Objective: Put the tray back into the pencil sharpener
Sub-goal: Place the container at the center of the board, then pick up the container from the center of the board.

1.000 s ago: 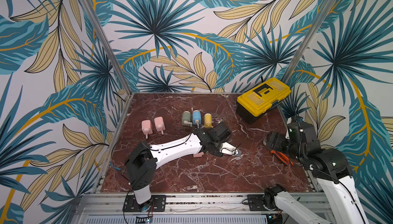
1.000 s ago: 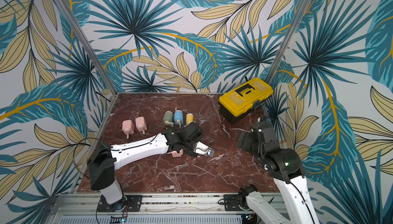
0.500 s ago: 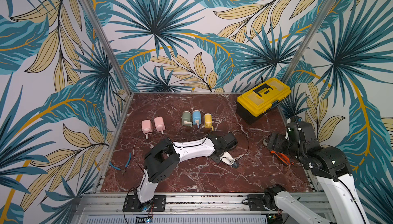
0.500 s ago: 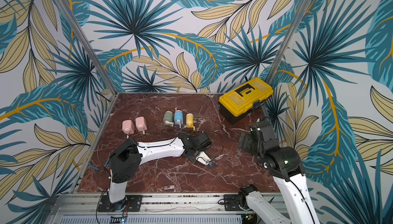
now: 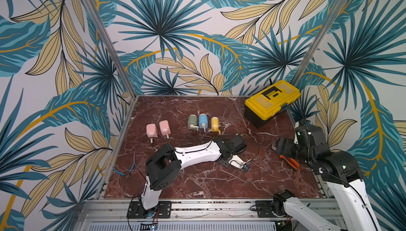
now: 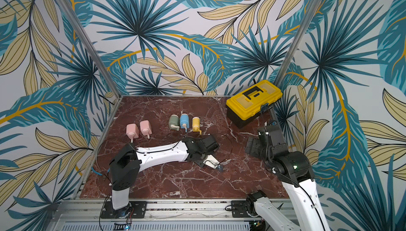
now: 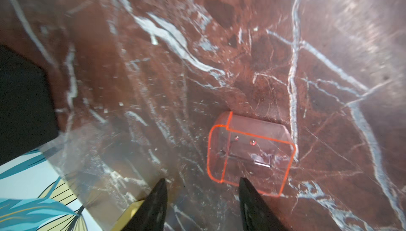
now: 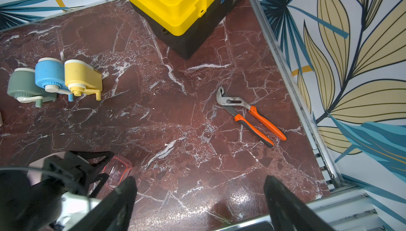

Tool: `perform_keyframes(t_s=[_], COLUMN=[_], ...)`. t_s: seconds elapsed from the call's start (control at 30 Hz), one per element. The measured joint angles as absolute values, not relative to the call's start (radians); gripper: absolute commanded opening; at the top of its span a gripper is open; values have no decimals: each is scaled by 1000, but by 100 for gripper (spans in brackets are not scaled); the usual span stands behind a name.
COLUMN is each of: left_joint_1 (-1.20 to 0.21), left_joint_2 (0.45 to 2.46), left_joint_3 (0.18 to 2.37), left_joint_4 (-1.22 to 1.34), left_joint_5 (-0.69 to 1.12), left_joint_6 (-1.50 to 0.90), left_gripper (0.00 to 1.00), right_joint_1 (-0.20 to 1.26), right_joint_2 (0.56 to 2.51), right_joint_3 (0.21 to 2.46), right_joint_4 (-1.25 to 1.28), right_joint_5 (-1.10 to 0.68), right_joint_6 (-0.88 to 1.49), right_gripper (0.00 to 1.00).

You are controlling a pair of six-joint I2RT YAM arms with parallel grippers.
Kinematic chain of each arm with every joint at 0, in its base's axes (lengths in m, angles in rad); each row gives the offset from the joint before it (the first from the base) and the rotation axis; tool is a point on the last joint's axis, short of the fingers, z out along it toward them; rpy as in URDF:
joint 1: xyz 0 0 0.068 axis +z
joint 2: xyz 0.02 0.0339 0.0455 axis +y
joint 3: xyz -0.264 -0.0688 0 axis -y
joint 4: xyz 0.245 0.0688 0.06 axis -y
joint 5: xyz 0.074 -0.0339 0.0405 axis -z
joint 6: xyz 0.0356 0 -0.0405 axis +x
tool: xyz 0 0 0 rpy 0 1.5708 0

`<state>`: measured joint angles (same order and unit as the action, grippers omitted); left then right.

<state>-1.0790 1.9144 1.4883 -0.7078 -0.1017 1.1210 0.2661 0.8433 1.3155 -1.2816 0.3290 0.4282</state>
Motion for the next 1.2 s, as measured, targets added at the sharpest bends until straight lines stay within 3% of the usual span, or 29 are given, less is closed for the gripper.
perform_keyframes(t_s=[0.17,0.3,0.6,0.87,1.2], left_joint_1=[-1068,-1040,-889,-650,-581], left_joint_2=[1665,1415,1137,807,780], left_joint_3=[1473,1311,934,688,621], left_joint_4=[-673,-461,-217,-165,-153], left_joint_5=[17,91,13,-52,-102], left_joint_6=[930,648,157,-150,-380], left_gripper=[55,59,59,78,78], right_joint_1=[266,273,480,590,620], right_joint_2=[874,1006,1343,1537,1695], right_joint_3=[1252,1201,1163,1147,1142], right_joint_4=[-1217,-1155,-1046,-923,-839], right_joint_5=[244,106,-32,-76,-78], right_joint_6=[375,308,139,59,27], right_gripper=[81,76,69,63,53])
